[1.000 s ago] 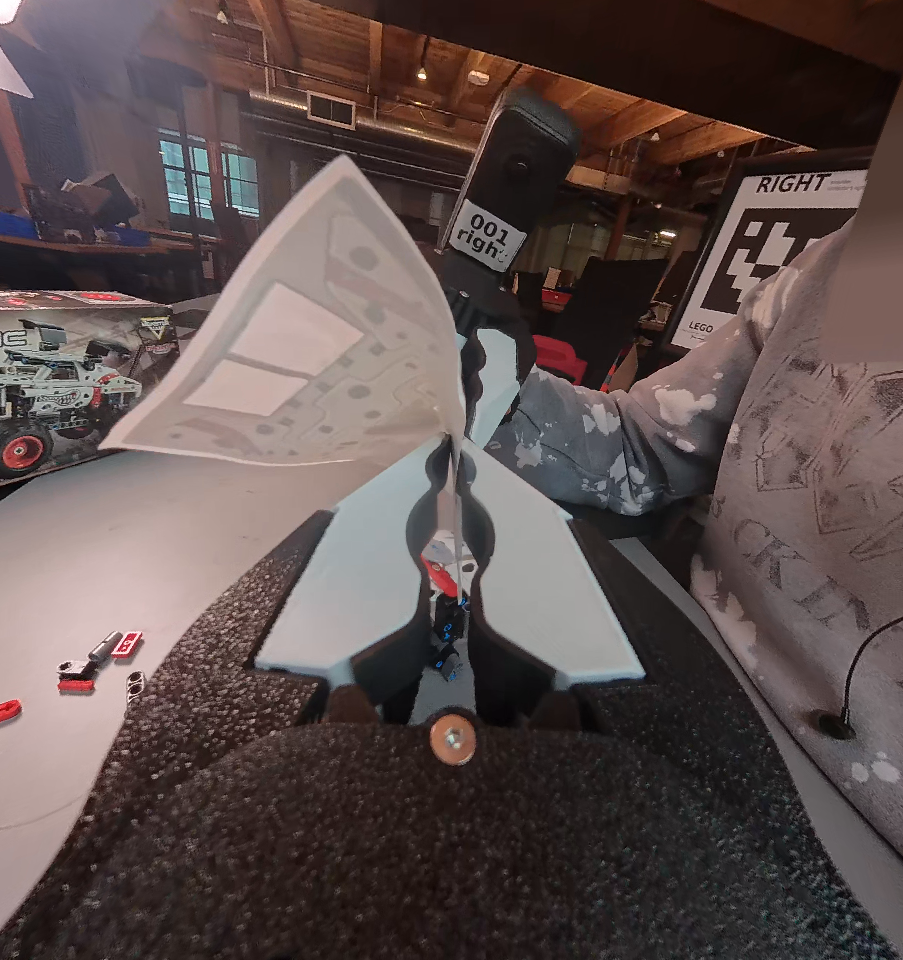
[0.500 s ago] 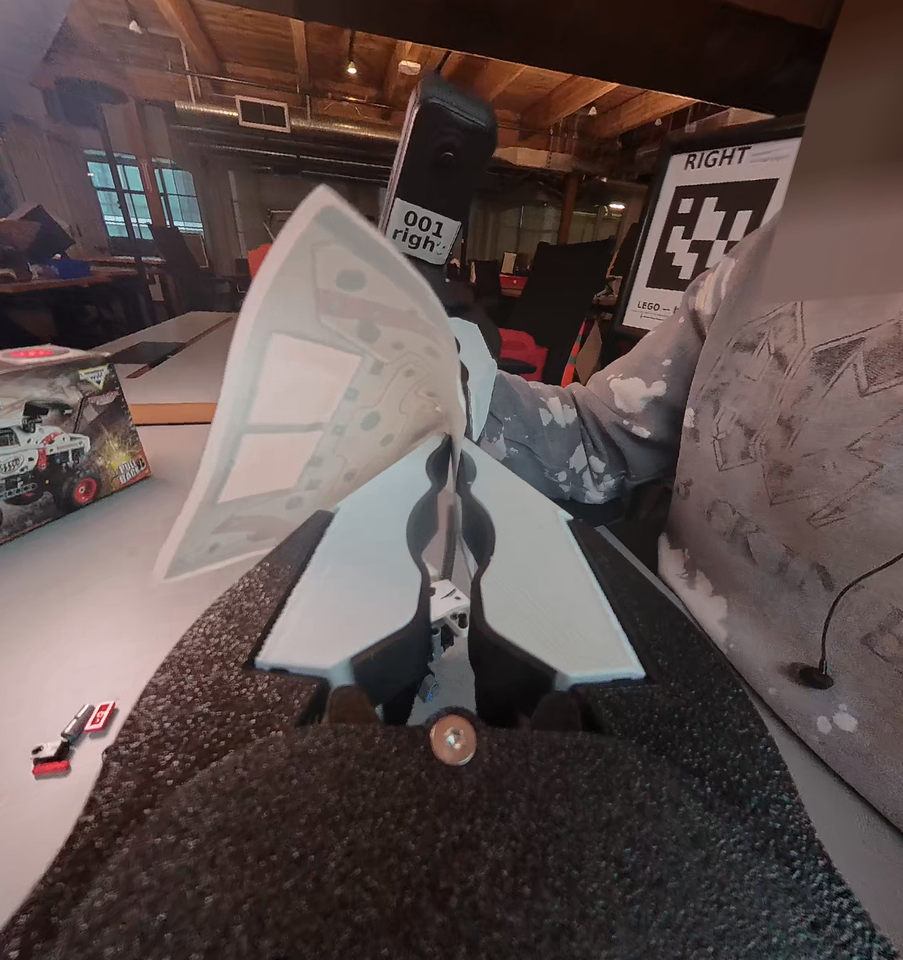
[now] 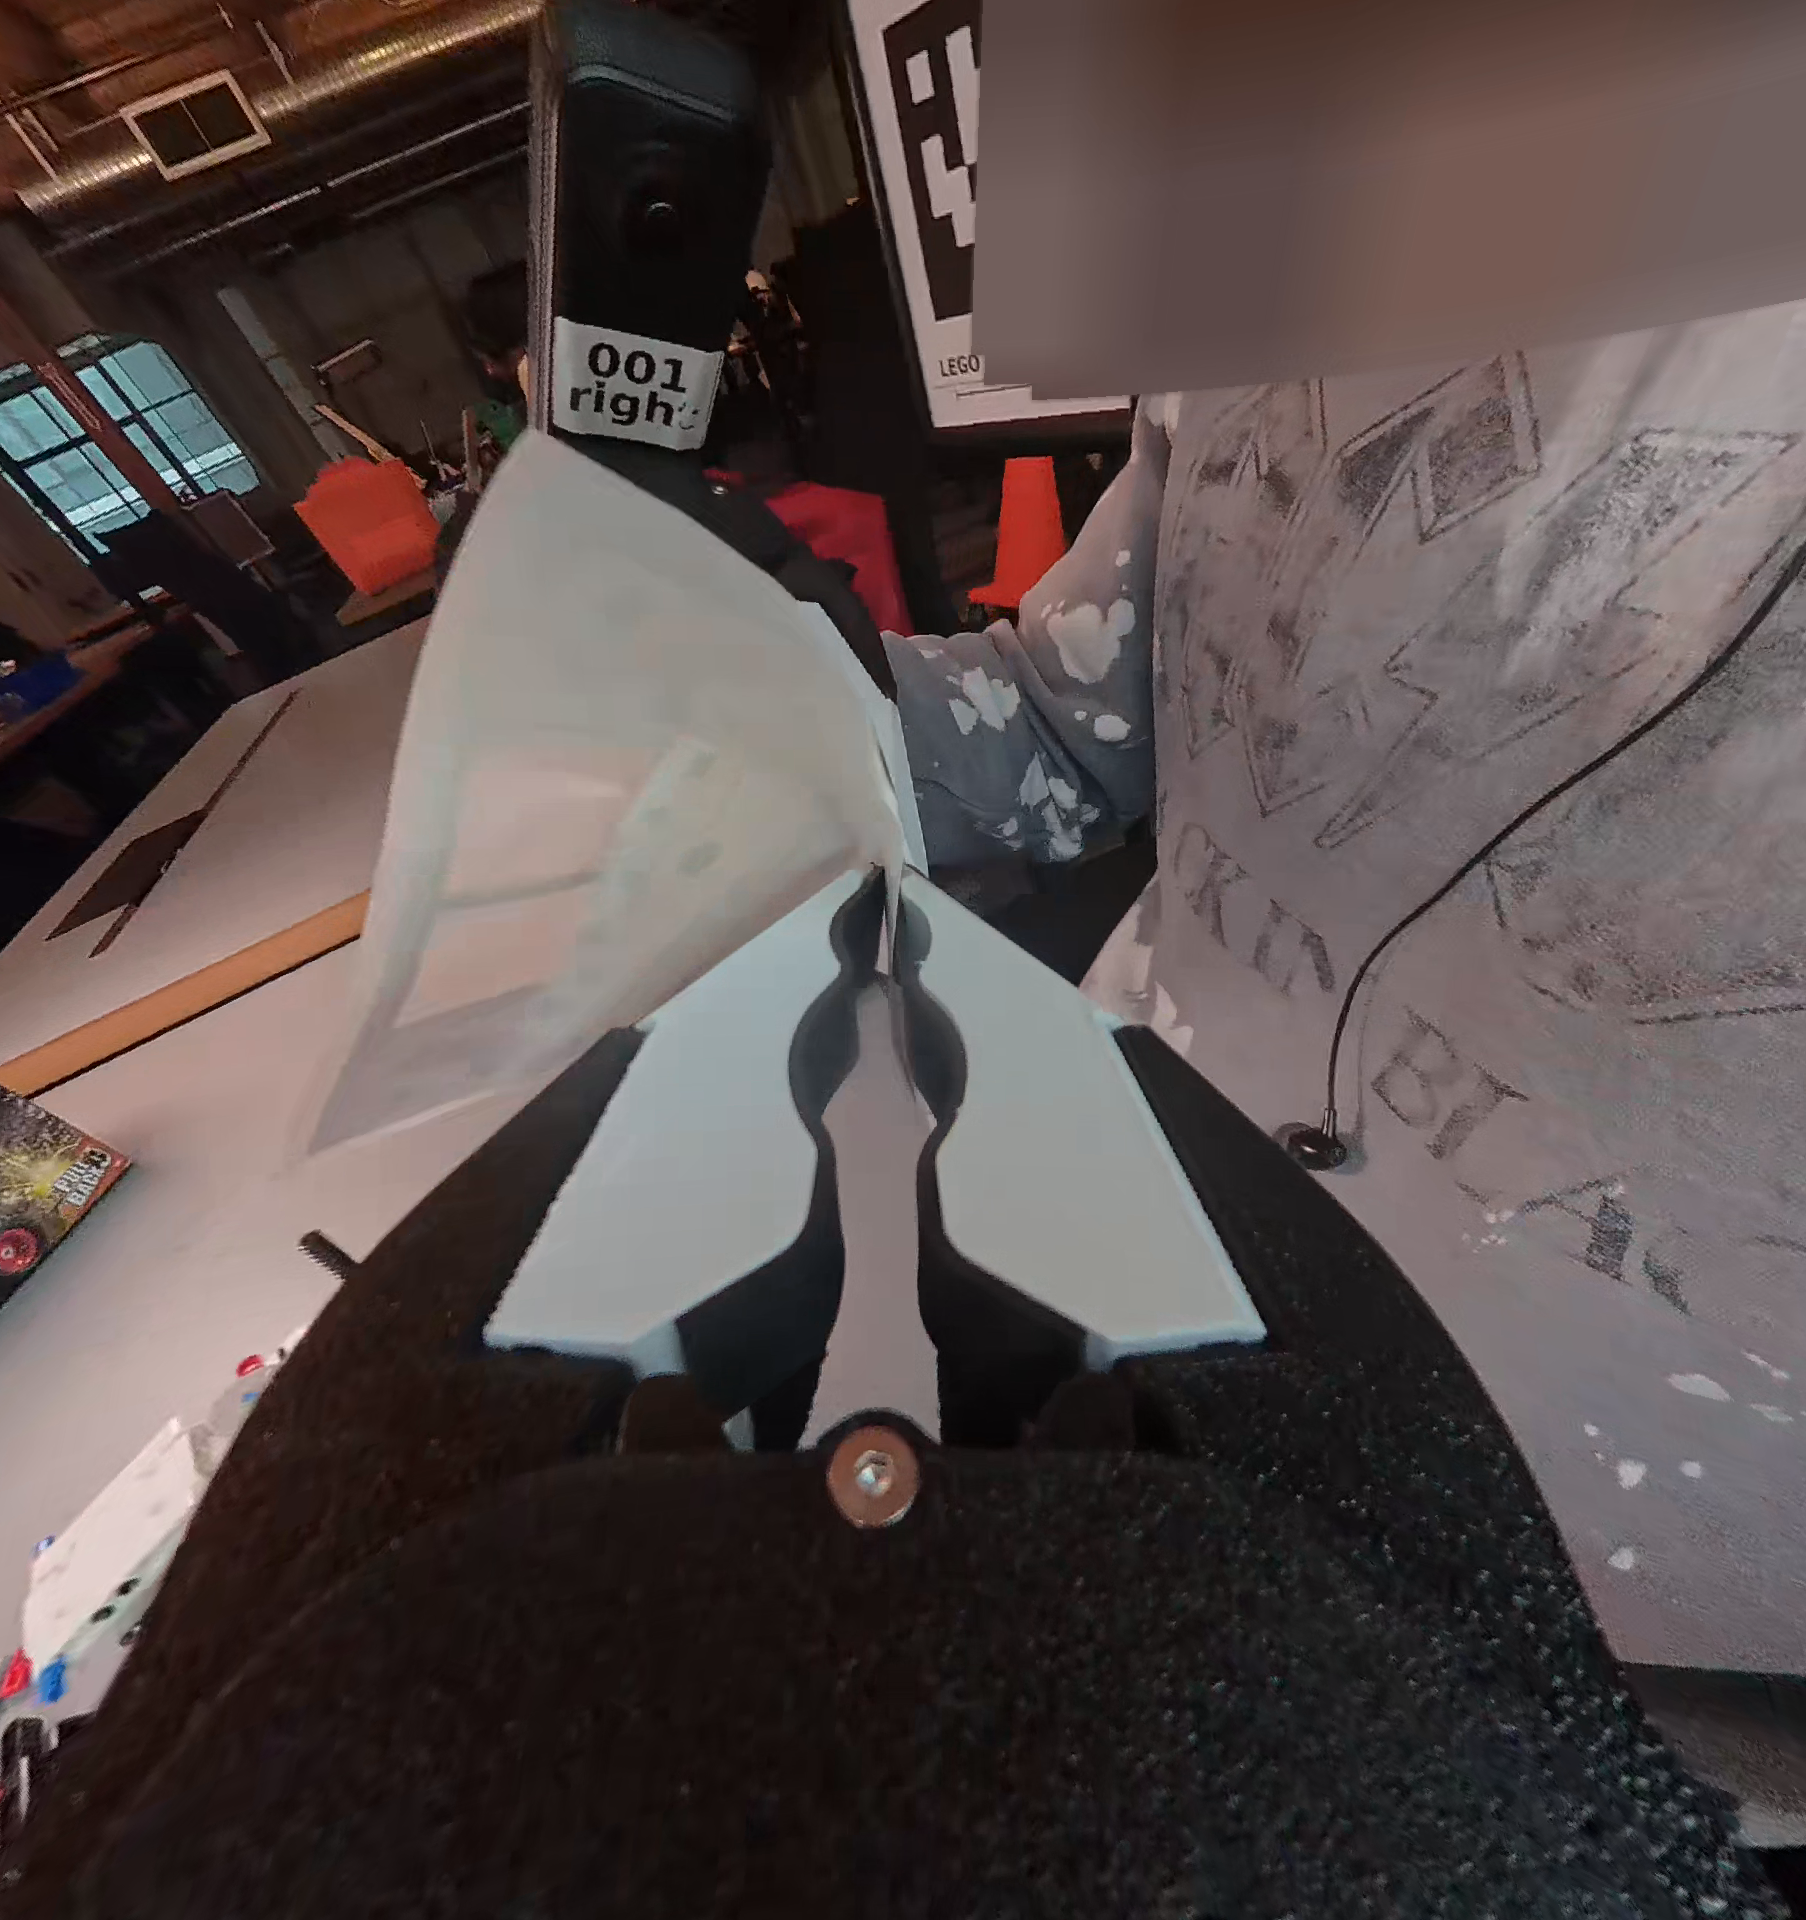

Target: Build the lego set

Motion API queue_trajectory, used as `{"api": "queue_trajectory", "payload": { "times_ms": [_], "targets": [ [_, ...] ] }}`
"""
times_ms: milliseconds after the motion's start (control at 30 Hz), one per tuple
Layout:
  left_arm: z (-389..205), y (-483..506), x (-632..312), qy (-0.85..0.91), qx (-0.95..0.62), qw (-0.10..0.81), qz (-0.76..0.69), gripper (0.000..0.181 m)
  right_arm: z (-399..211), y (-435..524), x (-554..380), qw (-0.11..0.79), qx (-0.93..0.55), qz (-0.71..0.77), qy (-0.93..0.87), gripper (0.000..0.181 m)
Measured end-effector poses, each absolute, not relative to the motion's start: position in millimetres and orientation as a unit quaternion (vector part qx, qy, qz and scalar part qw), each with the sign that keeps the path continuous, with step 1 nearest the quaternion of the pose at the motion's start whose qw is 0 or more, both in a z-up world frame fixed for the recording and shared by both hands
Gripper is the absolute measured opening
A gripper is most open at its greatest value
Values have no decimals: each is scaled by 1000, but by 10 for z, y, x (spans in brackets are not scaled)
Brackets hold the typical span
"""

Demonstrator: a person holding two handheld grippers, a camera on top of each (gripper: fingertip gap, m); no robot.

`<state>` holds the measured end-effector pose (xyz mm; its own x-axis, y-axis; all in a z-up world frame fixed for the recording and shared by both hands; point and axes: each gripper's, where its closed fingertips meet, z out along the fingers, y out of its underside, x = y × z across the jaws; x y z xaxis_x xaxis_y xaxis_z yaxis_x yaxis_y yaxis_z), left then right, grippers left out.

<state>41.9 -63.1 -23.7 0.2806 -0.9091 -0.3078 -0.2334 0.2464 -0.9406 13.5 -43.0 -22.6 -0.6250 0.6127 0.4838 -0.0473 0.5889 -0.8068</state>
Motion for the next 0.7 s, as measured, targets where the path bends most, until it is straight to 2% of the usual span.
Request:
{"api": "queue_trajectory", "payload": {
  "times_ms": [100, 233, 367, 400, 467, 533, 633, 700],
  "targets": [
    [-393, -977, 641, 527, -541, 591, -283, 0, -395, -793, 361, 393, -172, 427, -796, 51],
    [-563, -1125, 721, 488, -547, 613, -295, 0, -547, -1111, 535, 398, -156, 444, -787, 24],
    [-668, -1082, 623, 439, -559, 632, -308, 0, -555, -1009, 533, 419, -184, 465, -758, 17],
    [-662, -1067, 600, 429, -557, 638, -314, 0, -552, -968, 519, 417, -193, 477, -749, 20],
    [-650, -1021, 566, 418, -554, 647, -317, 0, -632, -857, 428, 411, -218, 471, -749, 45],
    [-662, -968, 538, 410, -553, 650, -322, 0, -737, -765, 334, 408, -233, 455, -756, 59],
    [-713, -940, 521, 402, -547, 647, -347, 0, -832, -686, 263, 387, -257, 465, -754, 74],
    [-783, -909, 528, 399, -552, 641, -352, 0, -917, -681, 267, 360, -268, 483, -752, 77]
  ]
}}
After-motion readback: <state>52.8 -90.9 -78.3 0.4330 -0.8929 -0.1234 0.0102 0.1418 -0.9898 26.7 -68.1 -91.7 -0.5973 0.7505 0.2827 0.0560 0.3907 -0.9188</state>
